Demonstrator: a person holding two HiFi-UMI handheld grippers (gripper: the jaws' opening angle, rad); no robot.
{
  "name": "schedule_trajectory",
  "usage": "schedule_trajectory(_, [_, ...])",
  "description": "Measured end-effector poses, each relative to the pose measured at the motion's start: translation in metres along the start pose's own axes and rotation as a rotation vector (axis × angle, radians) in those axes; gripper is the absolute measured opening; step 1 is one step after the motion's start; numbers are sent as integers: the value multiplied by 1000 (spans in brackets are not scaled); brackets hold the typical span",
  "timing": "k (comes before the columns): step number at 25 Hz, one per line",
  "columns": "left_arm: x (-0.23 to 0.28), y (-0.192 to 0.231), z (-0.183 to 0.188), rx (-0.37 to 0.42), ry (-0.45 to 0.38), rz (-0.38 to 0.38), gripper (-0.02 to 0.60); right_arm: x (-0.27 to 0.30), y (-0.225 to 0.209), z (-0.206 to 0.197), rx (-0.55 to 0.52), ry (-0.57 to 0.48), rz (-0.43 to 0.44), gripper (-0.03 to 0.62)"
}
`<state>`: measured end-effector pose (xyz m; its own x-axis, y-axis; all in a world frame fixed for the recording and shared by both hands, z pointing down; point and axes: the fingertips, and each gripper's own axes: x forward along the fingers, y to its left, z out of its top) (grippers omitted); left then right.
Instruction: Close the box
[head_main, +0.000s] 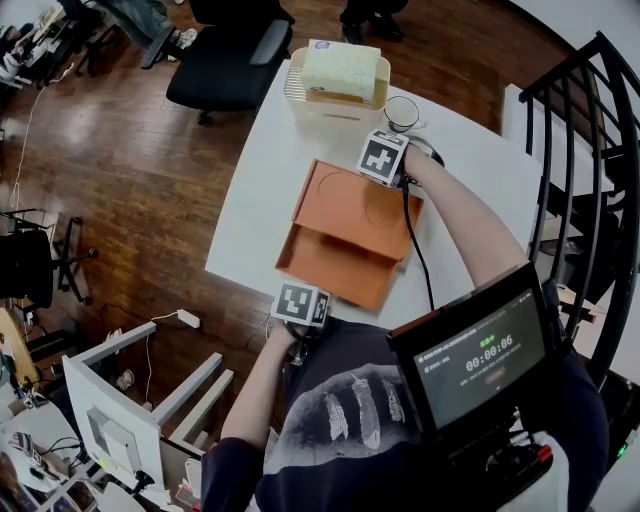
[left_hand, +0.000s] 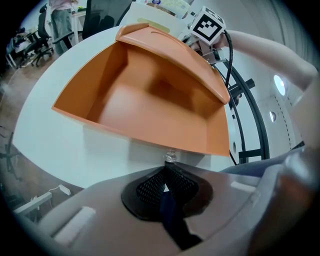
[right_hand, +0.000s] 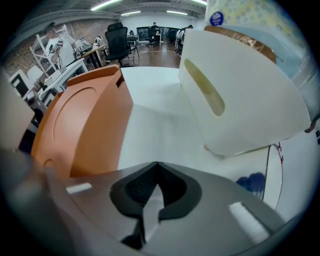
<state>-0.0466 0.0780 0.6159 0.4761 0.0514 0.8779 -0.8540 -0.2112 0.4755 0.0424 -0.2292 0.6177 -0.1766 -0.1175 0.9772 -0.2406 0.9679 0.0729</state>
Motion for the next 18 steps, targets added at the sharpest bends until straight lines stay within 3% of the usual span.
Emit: schedule_trajectory(18, [1,0,-2,-49,101,-45,14,1,-1,-1,29,1,0,5])
